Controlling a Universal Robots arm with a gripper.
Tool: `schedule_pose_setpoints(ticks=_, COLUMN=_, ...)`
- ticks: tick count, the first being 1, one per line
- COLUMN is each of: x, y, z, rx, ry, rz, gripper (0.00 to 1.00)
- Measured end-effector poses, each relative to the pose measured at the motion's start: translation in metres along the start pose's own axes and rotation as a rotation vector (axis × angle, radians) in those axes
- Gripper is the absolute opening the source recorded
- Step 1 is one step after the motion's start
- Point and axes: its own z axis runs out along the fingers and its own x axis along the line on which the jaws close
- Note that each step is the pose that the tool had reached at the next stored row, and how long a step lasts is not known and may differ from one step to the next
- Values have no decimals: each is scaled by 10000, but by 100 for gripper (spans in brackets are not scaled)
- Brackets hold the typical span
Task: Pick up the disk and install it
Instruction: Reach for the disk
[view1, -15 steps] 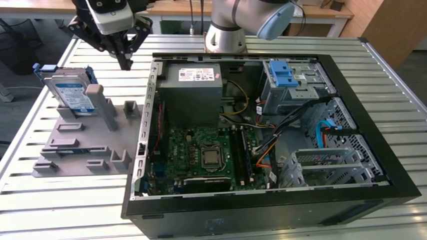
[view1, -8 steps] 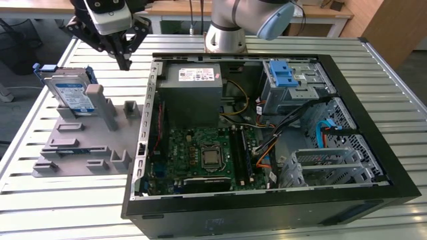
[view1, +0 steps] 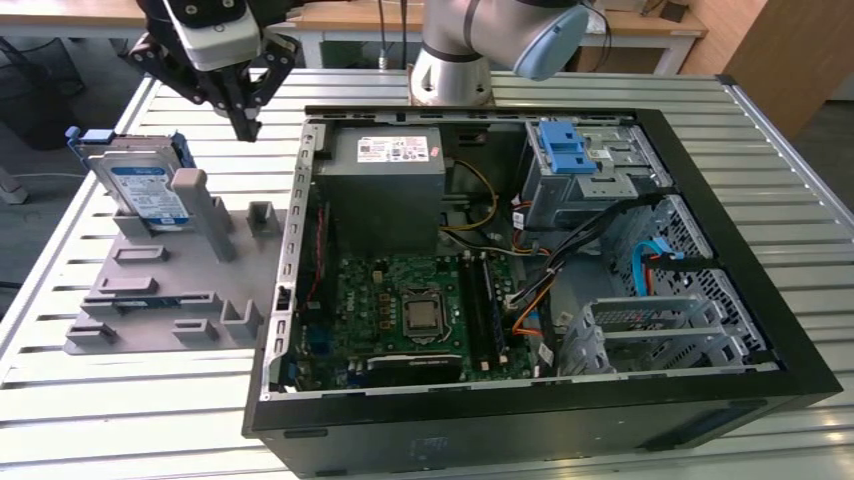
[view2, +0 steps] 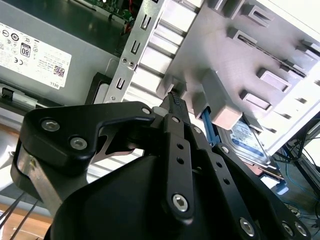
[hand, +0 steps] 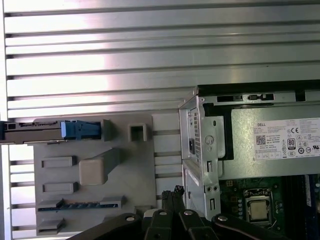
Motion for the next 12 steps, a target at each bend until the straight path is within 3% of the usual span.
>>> schedule_pose_setpoints(ticks=12, x=32, y=-2, z=5, rx=0, ry=0, rz=0, gripper=11)
